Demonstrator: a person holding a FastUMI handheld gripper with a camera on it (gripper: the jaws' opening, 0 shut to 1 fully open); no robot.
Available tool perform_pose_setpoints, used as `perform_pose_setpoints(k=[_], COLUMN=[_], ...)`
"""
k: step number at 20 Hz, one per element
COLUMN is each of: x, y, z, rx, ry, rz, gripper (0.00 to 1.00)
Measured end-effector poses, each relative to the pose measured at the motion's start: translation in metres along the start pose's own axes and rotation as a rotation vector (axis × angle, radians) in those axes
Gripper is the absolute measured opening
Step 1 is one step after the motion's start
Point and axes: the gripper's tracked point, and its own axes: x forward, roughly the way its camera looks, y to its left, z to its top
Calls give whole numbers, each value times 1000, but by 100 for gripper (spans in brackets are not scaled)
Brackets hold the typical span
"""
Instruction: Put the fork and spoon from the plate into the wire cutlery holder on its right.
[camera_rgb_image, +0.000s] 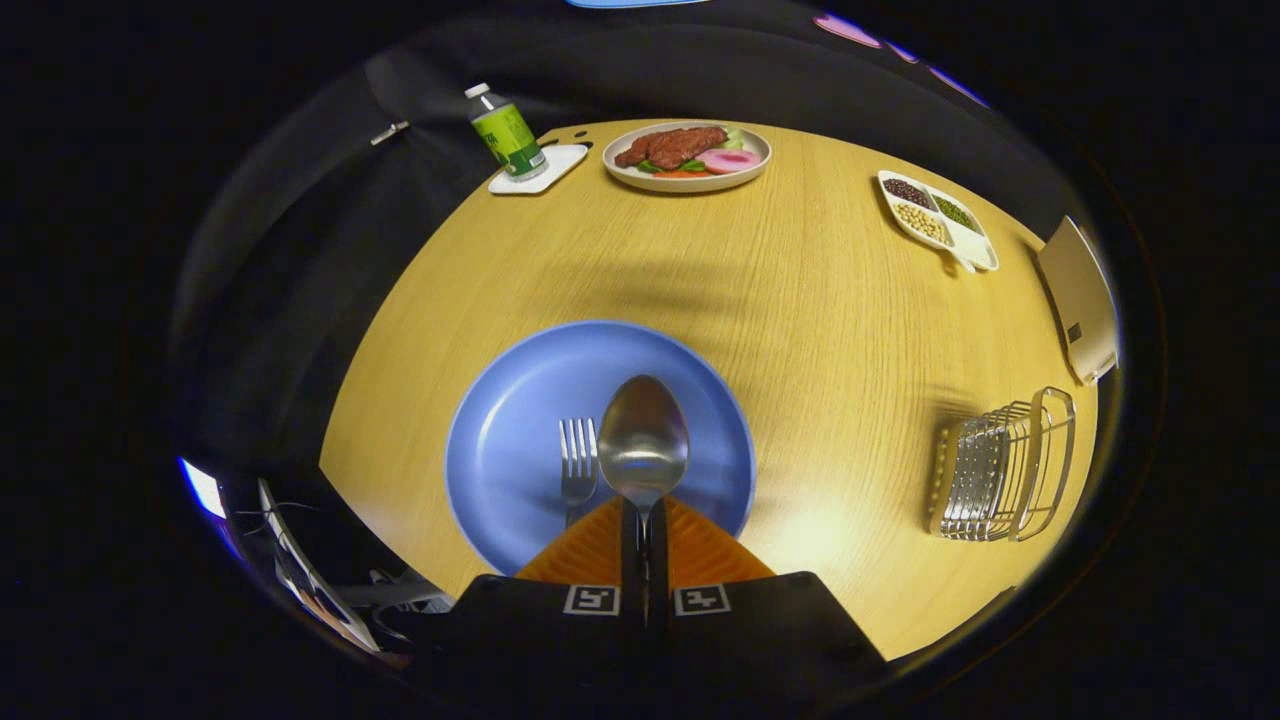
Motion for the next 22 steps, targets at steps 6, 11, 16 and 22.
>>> perform_pose_setpoints(k=[6,11,16,22], x=[-70,-126,-131,-111], y=[-48,-141,-213,-236], z=[24,25,-6,-17], rx=[27,-25,-43,-153], ry=[-51,36,302,599], rz=[18,-70,-125,-148], gripper=[5,5,5,5])
